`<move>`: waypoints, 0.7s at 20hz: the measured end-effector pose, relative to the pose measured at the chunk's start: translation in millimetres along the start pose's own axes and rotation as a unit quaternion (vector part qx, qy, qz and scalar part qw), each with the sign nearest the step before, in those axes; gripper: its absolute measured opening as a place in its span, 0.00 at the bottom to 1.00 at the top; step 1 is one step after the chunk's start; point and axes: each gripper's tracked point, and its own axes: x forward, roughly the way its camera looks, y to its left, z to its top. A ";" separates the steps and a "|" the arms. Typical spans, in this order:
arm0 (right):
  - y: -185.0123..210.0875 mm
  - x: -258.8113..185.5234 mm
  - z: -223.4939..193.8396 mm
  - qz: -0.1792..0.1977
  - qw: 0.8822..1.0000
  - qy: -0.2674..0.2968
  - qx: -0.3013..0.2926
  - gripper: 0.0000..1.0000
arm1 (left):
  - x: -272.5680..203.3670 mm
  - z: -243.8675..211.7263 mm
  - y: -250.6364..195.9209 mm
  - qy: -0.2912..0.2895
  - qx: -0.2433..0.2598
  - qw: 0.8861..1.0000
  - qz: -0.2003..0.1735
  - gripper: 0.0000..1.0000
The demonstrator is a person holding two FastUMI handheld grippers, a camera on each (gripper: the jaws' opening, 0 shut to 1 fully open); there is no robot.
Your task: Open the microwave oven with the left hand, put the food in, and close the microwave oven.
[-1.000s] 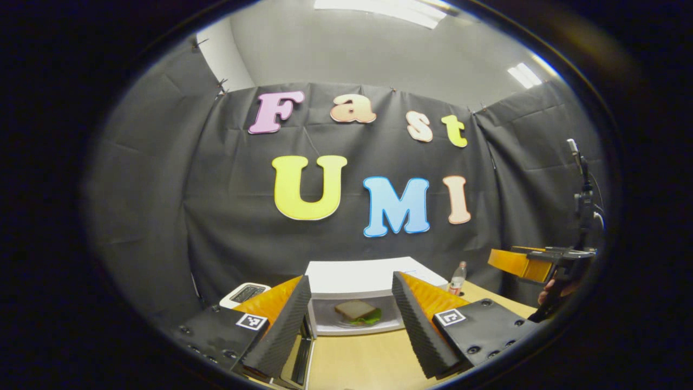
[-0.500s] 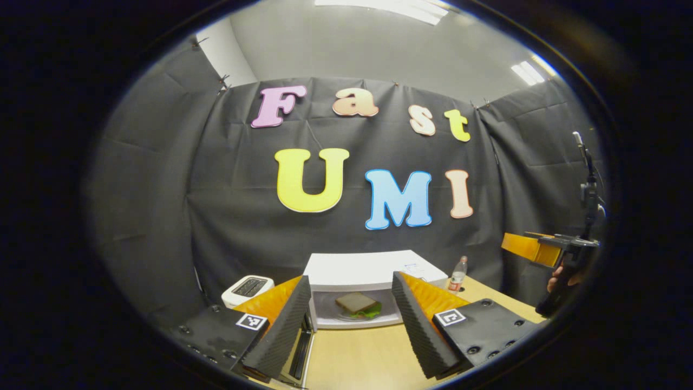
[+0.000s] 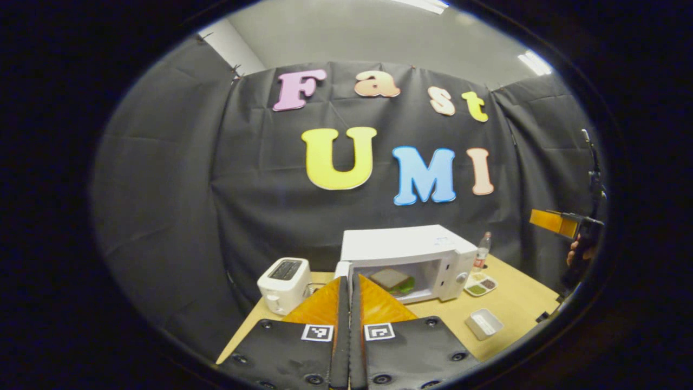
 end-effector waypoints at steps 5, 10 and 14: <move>0.6 -0.4 -13.0 0.011 1.000 0.014 -0.003 0.92 | -6.3 -82.2 63.6 0.070 -0.008 0.997 0.040 0.10; -5.4 4.3 -18.3 0.011 1.000 0.027 0.000 0.92 | -5.2 -142.6 41.4 0.128 0.012 0.992 0.016 0.07; -12.9 5.9 -16.9 0.010 1.000 0.026 -0.006 0.92 | -7.9 -142.0 15.2 0.129 0.004 0.992 -0.002 0.07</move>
